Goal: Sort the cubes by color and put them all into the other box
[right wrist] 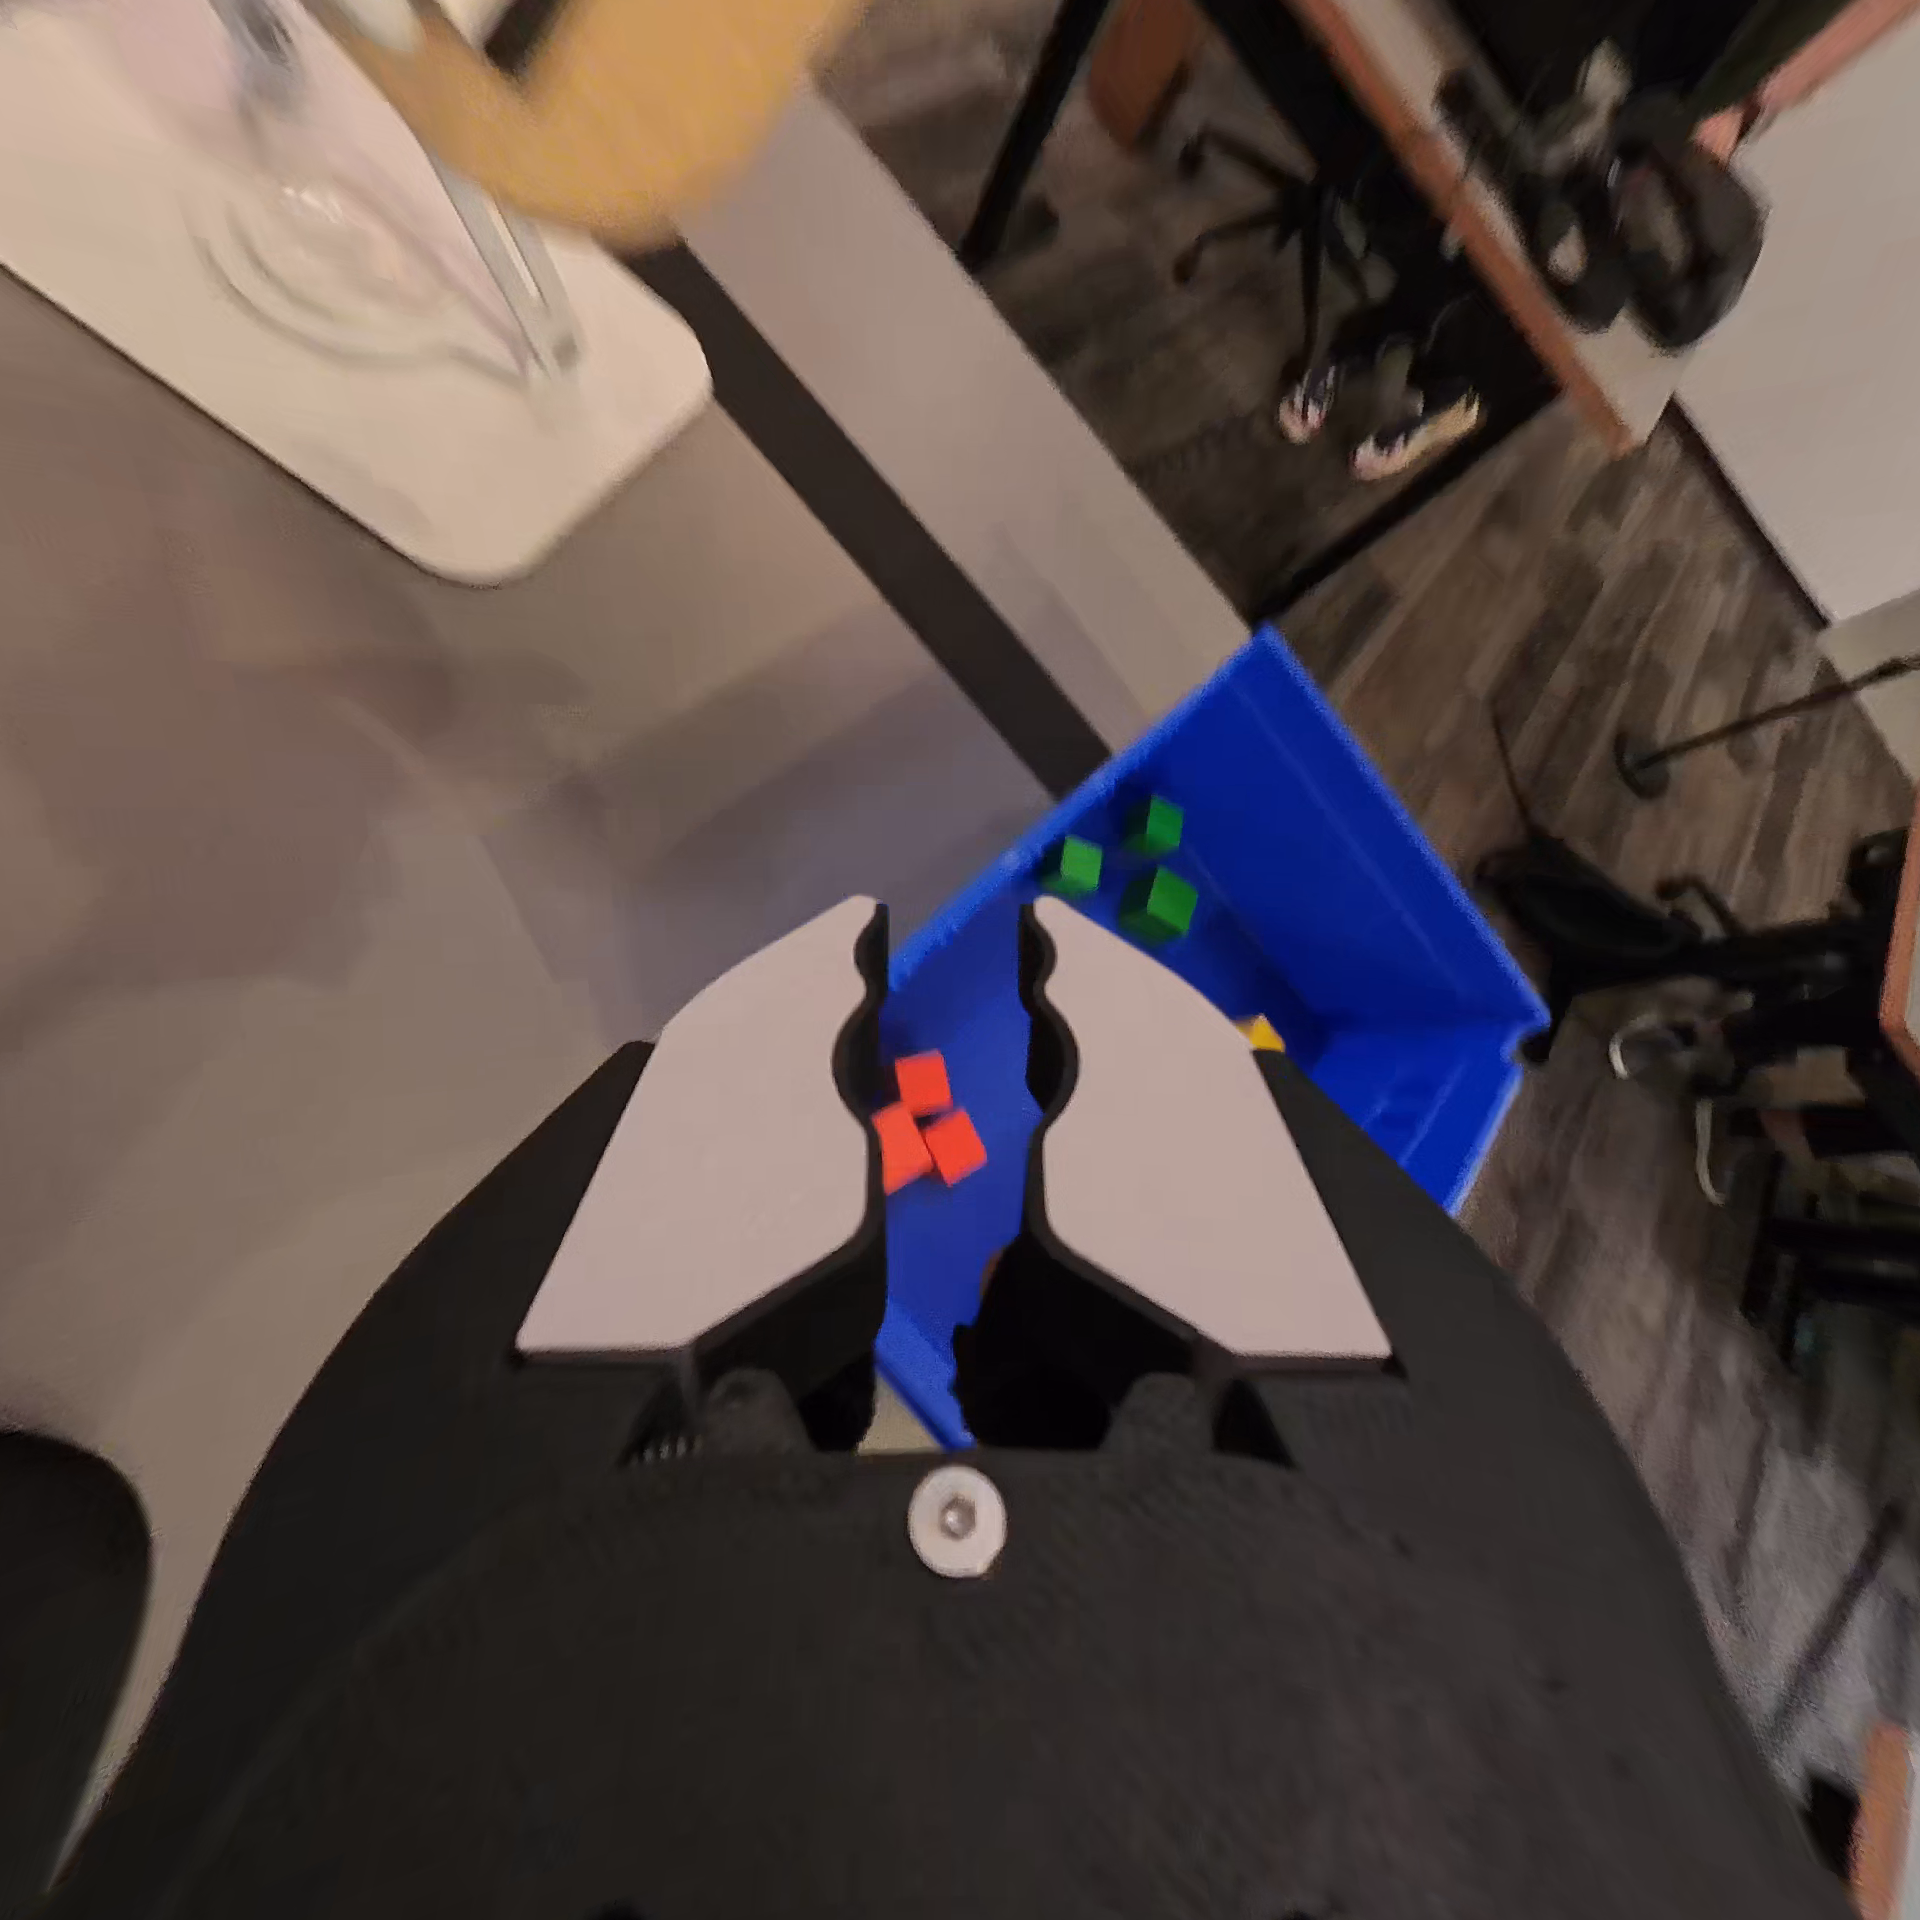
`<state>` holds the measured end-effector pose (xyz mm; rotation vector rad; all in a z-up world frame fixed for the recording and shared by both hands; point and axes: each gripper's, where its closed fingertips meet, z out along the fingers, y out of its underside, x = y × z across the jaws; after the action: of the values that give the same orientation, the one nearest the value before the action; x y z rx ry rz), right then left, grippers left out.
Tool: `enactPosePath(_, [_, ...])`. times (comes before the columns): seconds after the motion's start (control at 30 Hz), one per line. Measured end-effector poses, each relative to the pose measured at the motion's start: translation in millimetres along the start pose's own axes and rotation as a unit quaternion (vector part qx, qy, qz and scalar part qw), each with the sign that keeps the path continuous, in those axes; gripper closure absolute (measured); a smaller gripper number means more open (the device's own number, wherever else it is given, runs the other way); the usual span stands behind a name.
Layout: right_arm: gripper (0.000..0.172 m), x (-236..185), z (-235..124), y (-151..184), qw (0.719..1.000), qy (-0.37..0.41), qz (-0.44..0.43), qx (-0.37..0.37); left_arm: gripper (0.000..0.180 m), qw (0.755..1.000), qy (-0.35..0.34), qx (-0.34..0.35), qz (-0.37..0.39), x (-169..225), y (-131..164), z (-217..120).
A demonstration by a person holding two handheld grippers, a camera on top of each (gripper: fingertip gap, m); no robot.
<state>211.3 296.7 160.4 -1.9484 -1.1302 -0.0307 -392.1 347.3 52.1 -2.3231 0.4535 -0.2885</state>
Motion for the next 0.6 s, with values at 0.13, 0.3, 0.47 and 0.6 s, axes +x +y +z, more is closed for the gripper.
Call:
enactPosePath(0.13, [0.147, -40, -18, -70, 0.988, -0.072, -0.007, 0.133, 0.158, 0.994, 0.068, 0.062, 0.056, 77, -37, -55])
enactPosePath(0.3, [0.143, -114, -26, -147, 0.945, -0.198, -0.018, 0.260, 0.158, 0.969, 0.170, 0.083, 0.162, 199, -69, -97])
enactPosePath(0.47, [0.140, -169, -26, -192, 0.905, -0.281, -0.030, 0.317, 0.158, 0.930, 0.246, 0.068, 0.263, 298, -88, -109])
enactPosePath(0.6, [0.139, -187, -25, -207, 0.890, -0.312, -0.033, 0.332, 0.158, 0.903, 0.274, 0.059, 0.326, 349, -93, -108])
